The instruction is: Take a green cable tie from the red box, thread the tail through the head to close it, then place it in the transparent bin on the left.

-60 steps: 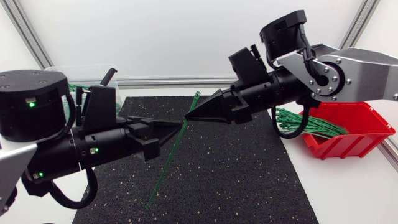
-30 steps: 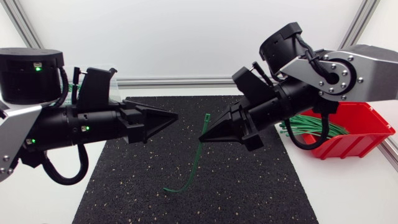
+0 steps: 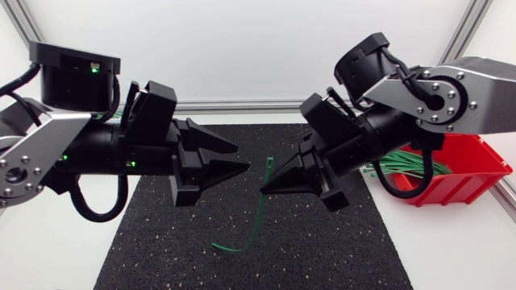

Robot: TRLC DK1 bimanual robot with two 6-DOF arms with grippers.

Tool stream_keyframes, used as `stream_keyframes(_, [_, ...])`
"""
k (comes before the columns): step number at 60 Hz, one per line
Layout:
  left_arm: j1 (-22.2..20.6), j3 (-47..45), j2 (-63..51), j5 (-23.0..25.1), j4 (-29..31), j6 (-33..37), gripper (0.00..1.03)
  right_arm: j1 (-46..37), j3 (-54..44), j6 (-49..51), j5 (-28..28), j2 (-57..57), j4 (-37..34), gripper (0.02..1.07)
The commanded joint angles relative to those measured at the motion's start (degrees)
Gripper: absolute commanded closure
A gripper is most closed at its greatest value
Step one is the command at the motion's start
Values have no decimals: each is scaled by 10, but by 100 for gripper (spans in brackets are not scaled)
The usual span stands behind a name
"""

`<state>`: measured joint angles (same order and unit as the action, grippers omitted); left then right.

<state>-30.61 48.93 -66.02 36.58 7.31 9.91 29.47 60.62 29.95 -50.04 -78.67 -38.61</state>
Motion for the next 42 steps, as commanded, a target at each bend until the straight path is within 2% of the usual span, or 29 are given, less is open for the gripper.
stream_keyframes(1, [-9,13,-17,22,10,34,40,8,-12,16,1,-11,-1,101])
stream_keyframes(5, [-9,-1,-14,38,-5,34,34,10,-13,20,0,-14,0,101])
stream_keyframes(12, [-6,-27,0,73,-49,33,34,14,-16,27,-1,-17,2,101])
stream_keyframes(17, [-9,-40,5,77,-73,32,34,16,-15,30,-1,-20,2,101])
stream_keyframes(24, [-8,-50,-6,104,-80,36,34,17,-11,31,-1,-21,2,101])
stream_keyframes(42, [-9,-50,-36,121,-88,37,35,28,-6,29,-11,-24,9,101])
